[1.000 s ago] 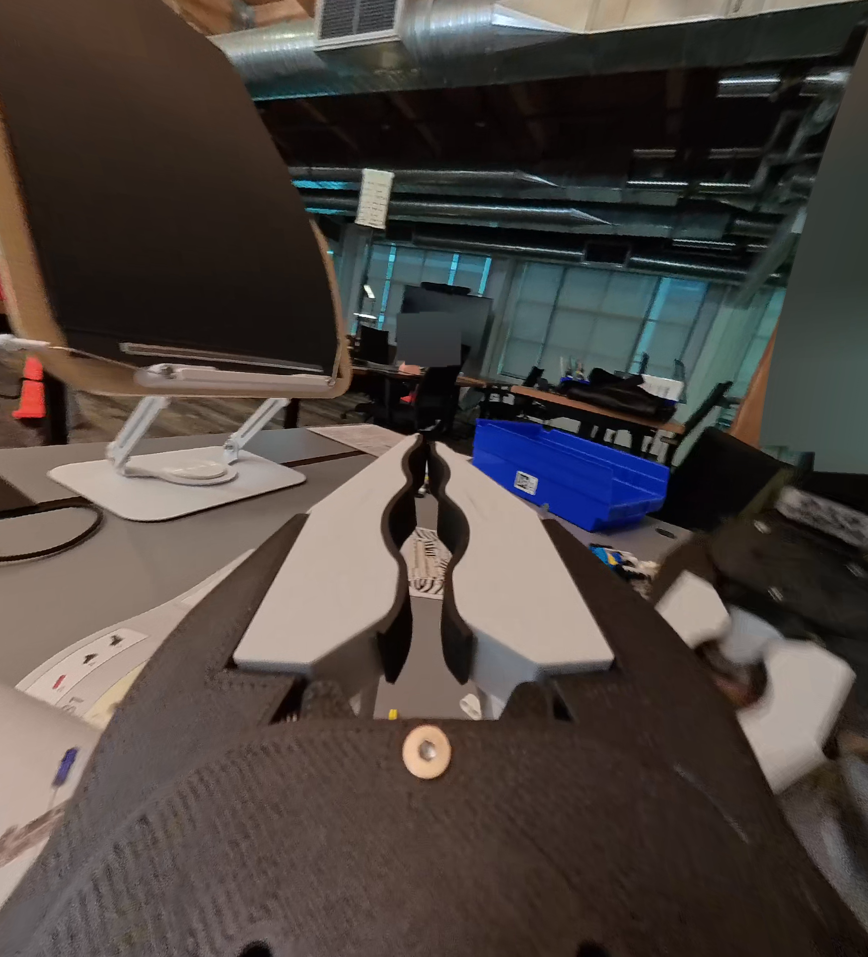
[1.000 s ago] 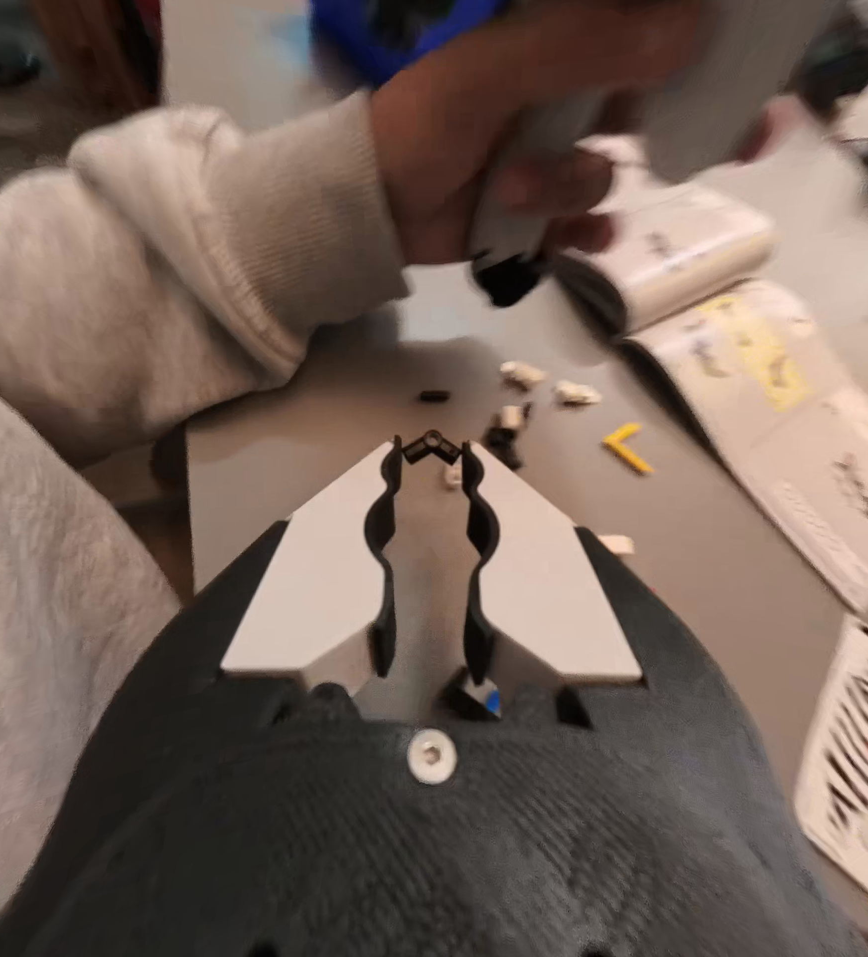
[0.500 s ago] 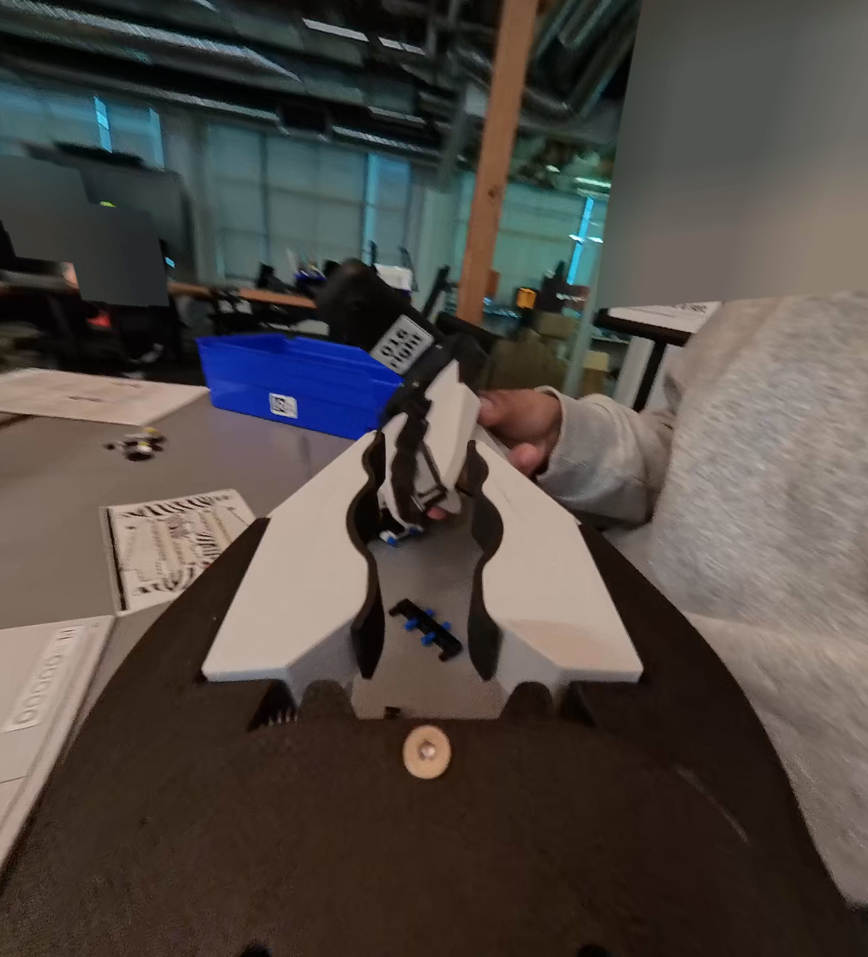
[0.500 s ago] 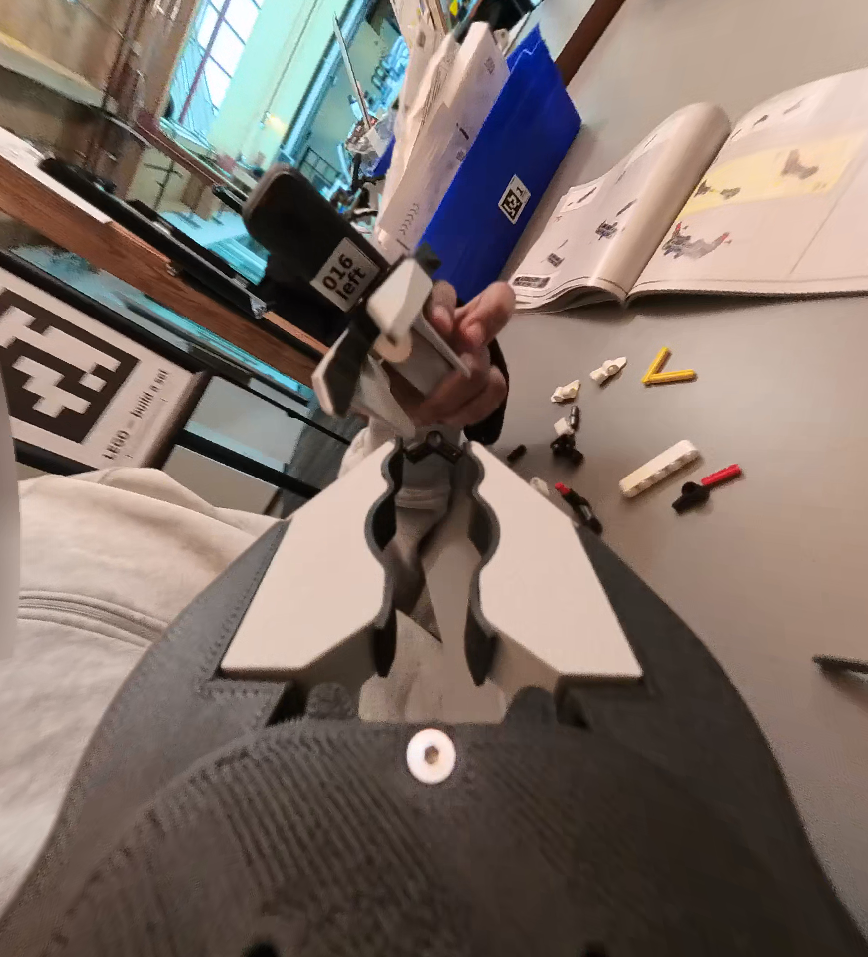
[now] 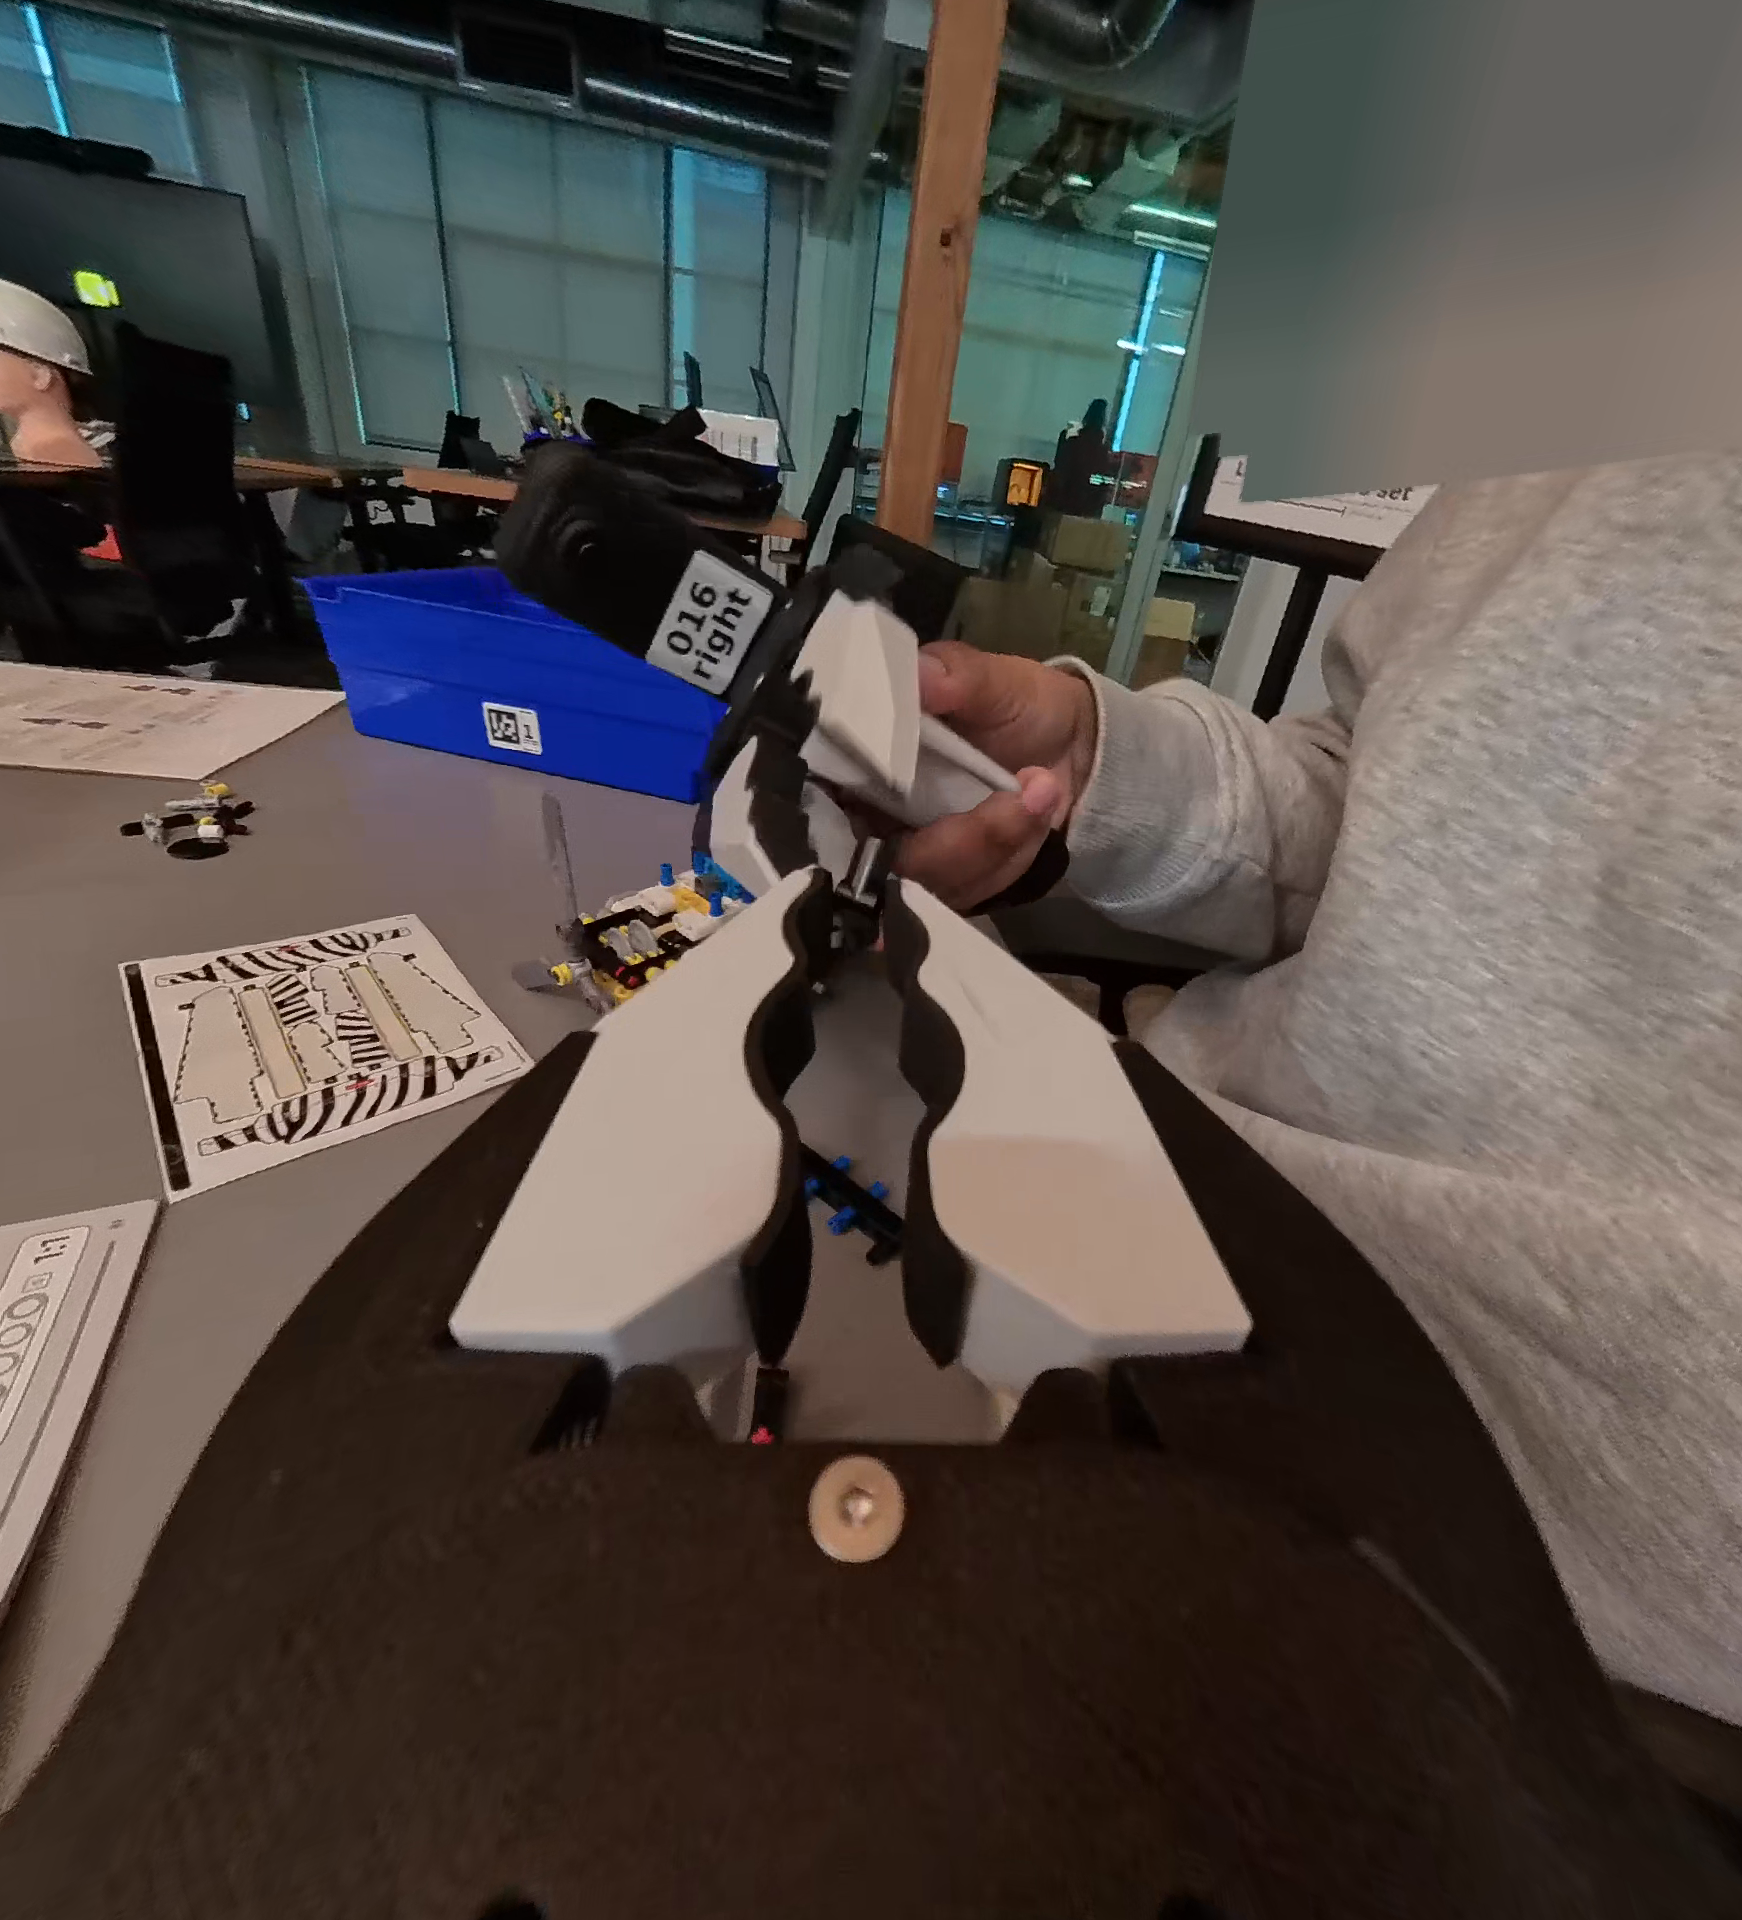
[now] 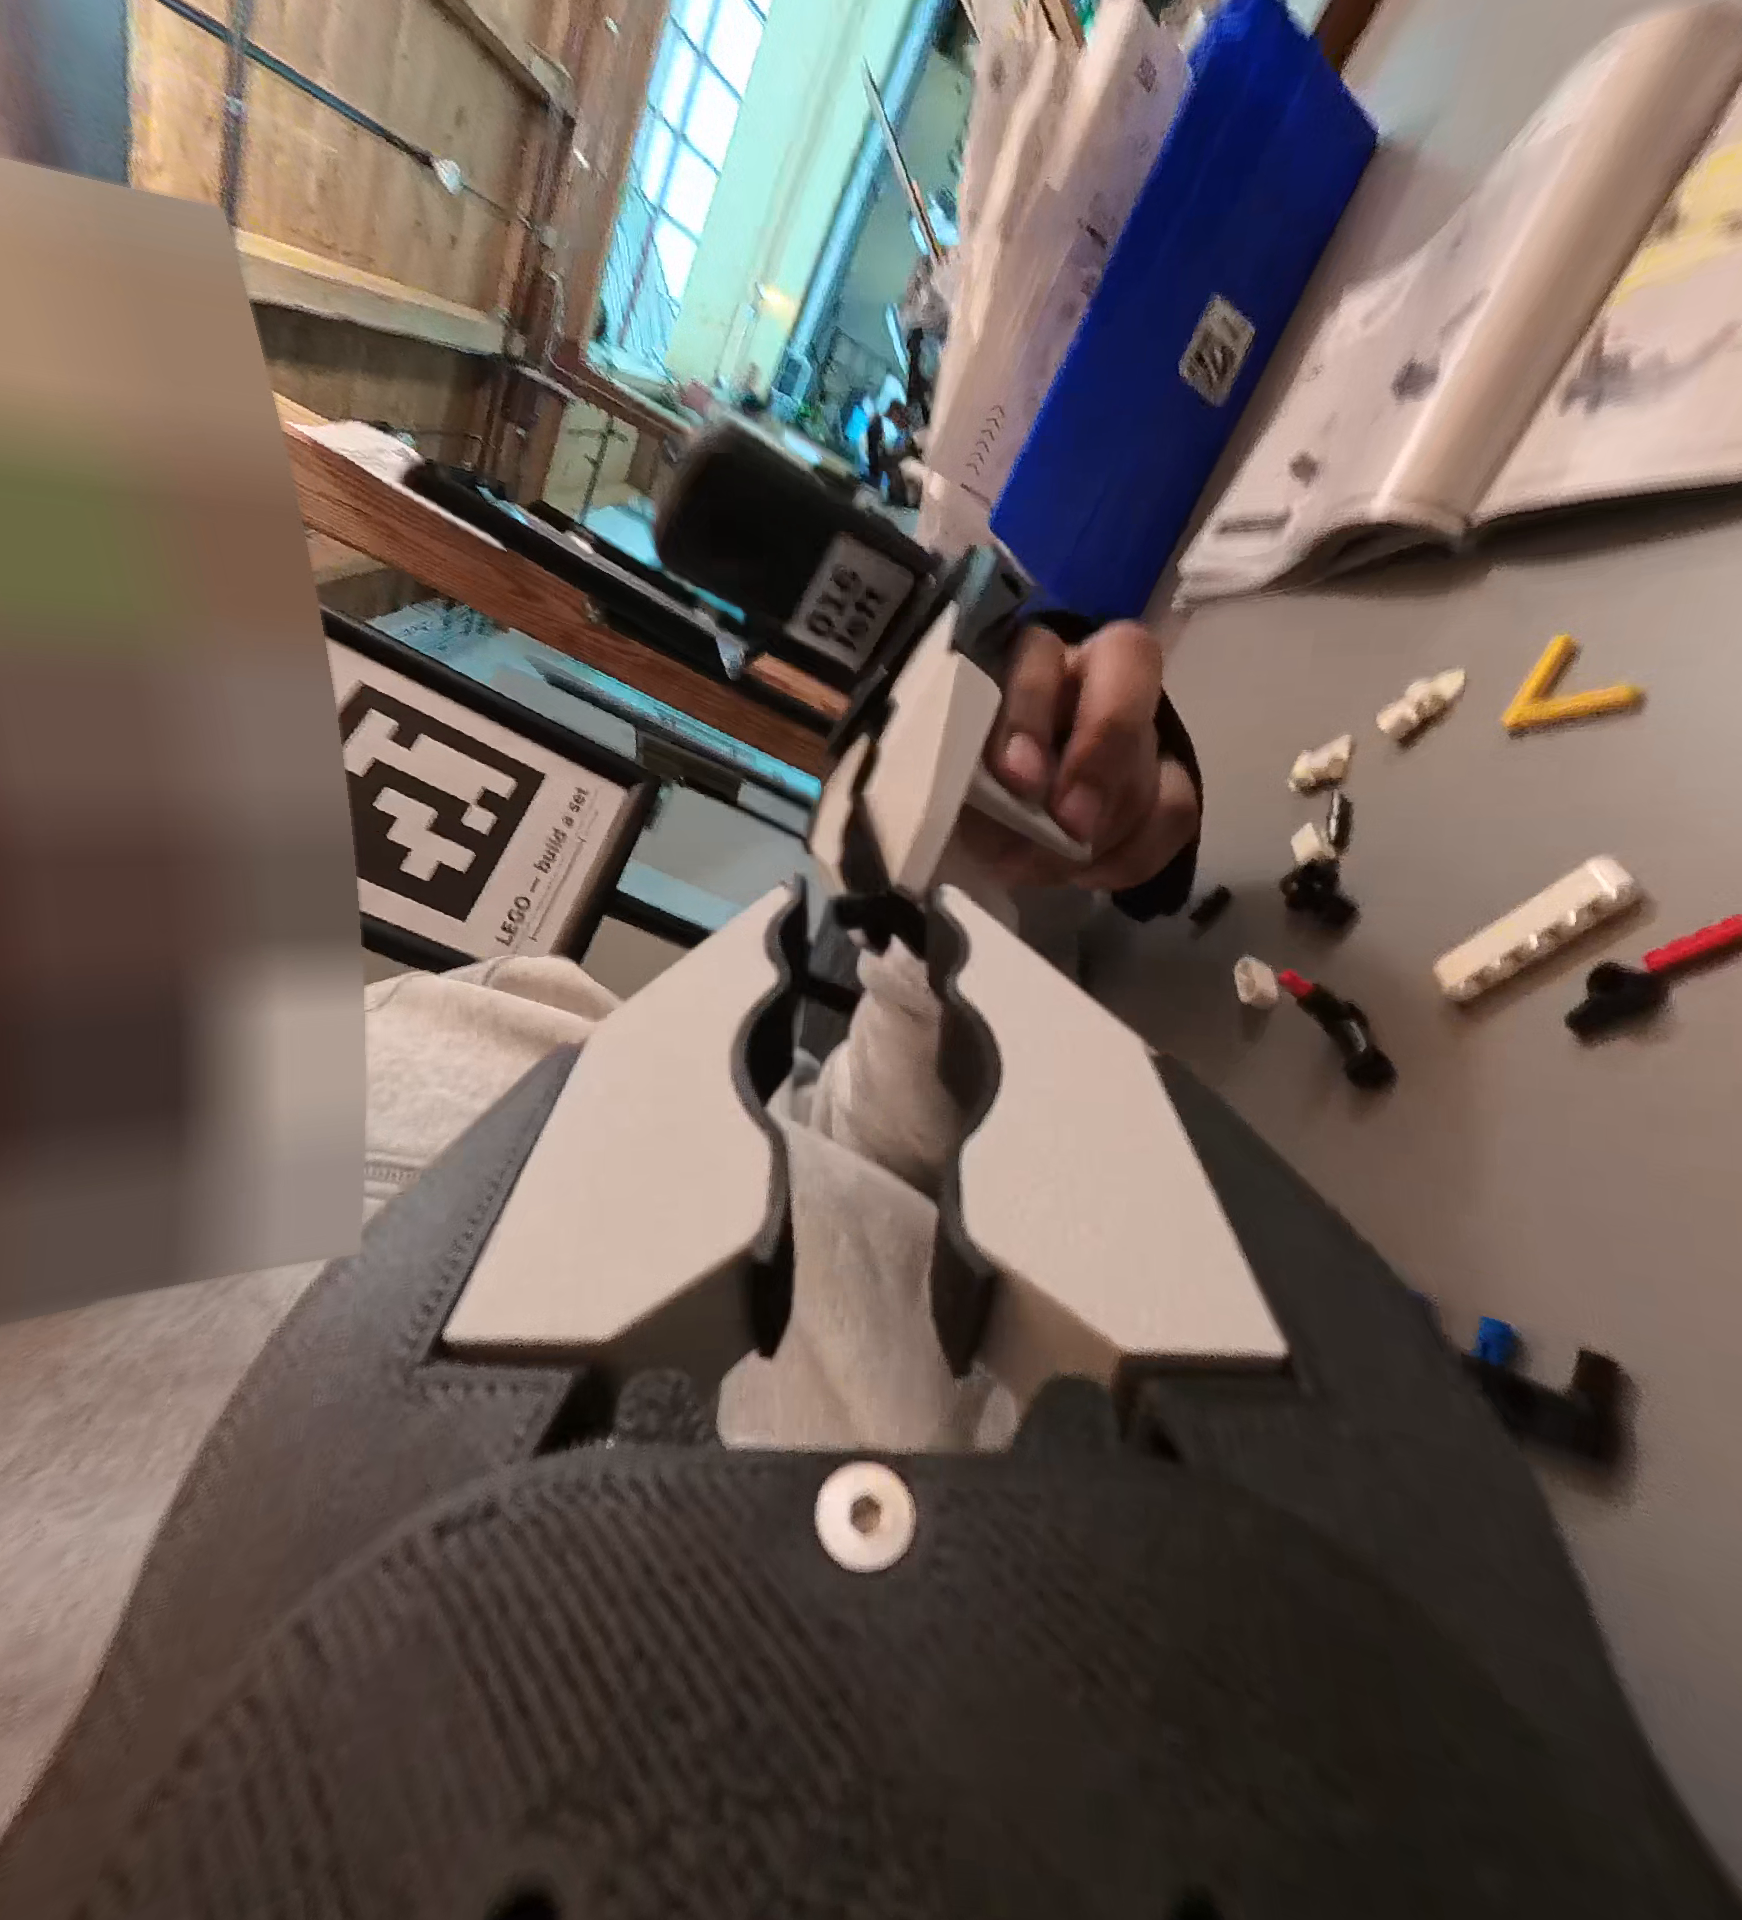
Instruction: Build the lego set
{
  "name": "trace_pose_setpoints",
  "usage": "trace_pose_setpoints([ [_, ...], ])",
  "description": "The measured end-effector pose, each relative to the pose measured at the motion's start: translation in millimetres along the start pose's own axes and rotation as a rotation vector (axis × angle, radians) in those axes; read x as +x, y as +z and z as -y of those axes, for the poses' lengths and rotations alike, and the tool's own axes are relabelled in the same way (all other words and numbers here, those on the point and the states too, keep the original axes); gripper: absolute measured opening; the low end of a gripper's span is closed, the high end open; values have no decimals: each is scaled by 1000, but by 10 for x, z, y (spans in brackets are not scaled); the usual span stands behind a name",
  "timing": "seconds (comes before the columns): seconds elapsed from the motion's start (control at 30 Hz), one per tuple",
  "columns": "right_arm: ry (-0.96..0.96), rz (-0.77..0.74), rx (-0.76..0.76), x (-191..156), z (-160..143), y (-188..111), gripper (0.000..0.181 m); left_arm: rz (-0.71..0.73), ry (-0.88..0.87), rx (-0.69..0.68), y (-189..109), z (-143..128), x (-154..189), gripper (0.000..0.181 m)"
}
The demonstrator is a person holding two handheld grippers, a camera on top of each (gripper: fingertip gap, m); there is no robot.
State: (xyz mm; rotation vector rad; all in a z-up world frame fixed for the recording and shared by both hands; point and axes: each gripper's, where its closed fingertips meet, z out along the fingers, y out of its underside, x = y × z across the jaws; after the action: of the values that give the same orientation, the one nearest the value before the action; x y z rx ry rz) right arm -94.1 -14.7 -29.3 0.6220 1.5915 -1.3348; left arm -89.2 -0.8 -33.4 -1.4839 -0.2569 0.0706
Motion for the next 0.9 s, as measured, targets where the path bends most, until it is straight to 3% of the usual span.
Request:
trace_pose_setpoints([
  [0.07, -119, 4, 116, -88, 207, -81, 32, 40, -17, 25, -27, 51, -77, 7],
  [0.17, -479, -173, 238, -164, 428, -224, 35, 94, -48, 108, -85, 197, -182, 7],
  [0.3, -876, -429, 186, -199, 411, -153, 35, 32, -114, 290, -114, 483, -136, 7],
  [0.4, -1039, -498, 137, -254, 345, -45, 27, -12, -148, 386, -101, 616, -99, 6],
  [0.67, -1514, -812, 88, -349, 377, -76, 18, -23, -246, 390, -29, 590, -192, 7],
  [0.8, -1679, -933, 18, -293, 354, -42, 16, -55, -283, 366, 13, 550, -185, 7],
  [0.9, -1756, -973, -14, -286, 333, -15, 5, -87, -308, 362, 19, 543, -168, 7],
])
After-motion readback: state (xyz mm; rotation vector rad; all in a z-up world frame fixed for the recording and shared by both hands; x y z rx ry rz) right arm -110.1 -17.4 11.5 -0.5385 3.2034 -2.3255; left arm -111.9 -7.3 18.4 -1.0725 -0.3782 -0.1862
